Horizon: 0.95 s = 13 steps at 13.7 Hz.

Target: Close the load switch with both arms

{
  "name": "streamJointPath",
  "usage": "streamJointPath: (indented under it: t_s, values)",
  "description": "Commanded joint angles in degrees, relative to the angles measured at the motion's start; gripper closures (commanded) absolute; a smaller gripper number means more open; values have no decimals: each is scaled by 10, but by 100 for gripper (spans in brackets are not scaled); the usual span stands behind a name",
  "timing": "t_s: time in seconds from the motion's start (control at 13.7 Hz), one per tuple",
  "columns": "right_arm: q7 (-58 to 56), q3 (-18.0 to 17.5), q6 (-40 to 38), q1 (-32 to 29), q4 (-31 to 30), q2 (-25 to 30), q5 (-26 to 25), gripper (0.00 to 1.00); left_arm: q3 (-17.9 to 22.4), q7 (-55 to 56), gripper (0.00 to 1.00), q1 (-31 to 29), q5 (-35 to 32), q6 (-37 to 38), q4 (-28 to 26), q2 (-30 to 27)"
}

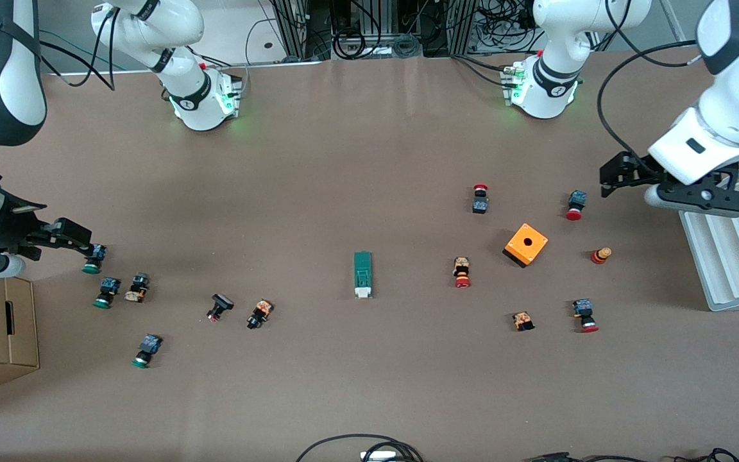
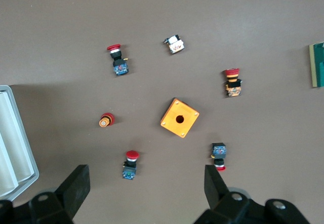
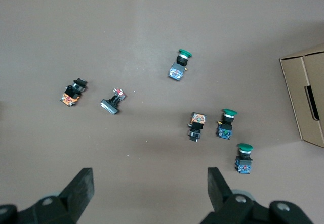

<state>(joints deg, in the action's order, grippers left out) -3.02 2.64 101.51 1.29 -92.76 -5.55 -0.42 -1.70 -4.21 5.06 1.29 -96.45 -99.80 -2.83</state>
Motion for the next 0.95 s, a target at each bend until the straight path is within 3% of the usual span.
streamJointPath:
  t_s: [0.0, 0.87]
  values:
    - [-10, 0, -13, -3, 13, -9, 13, 0, 3, -13, 0, -1, -17, -8, -19, -16]
    - [-12, -1, -9, 0, 13, -12, 17, 0, -1, -7, 0, 2, -31, 17, 15, -2]
